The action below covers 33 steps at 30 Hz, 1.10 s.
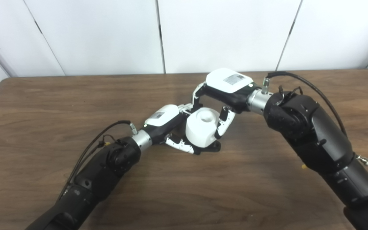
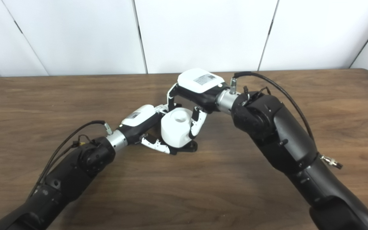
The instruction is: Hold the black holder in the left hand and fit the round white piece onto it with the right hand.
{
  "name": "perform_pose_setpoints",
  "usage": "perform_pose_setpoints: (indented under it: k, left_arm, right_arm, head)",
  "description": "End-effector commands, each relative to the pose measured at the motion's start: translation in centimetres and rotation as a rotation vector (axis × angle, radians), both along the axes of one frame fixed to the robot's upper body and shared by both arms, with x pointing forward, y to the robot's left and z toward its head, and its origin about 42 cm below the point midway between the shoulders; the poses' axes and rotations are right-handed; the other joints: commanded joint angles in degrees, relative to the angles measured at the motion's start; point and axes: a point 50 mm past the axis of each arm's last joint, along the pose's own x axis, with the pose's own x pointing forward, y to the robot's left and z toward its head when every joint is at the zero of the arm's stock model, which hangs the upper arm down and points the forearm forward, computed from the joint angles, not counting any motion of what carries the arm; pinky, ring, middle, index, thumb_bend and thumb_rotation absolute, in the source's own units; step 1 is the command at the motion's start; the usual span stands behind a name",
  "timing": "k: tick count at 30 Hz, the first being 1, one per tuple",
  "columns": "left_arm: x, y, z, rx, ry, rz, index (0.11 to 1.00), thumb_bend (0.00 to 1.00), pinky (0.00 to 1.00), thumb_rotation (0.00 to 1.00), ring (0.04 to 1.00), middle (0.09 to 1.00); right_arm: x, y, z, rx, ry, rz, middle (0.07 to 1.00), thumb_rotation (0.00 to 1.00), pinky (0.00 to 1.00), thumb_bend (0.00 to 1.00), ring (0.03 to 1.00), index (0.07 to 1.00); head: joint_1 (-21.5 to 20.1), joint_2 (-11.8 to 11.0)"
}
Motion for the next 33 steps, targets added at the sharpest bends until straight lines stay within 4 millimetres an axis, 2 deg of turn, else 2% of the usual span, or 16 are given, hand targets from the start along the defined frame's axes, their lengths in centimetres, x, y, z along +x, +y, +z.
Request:
perform_pose_setpoints:
  k: [1, 18, 33]
  left_arm:
    - [-1.6, 1.3, -3.6, 0.164, 0.127, -0.013, 0.479, 0.52, 0.97, 0.08, 0.979, 0.977]
    - [-1.8, 1.4, -3.4, 0.164, 0.121, -0.017, 0.480, 0.52, 0.95, 0.08, 0.970, 0.973]
    - [-1.8, 1.5, -3.6, 0.173, 0.133, -0.013, 0.479, 0.52, 0.95, 0.07, 0.971, 0.967]
  right_arm:
    - [-0.2, 0.5, -0.4, -0.049, 0.018, 0.025, 0.755, 0.14, 0.86, 0.52, 0.803, 0.480]
    - [-0.1, 0.4, -0.5, -0.077, 0.025, 0.032, 0.761, 0.14, 0.87, 0.52, 0.803, 0.480]
    - [0.6, -1.0, 0.9, -0.059, -0.039, -0.023, 0.738, 0.14, 0.86, 0.52, 0.796, 0.479]
  head:
    - [0.02, 0.08]
    - [0.01, 0.01]
    - [-0.08, -0.01]
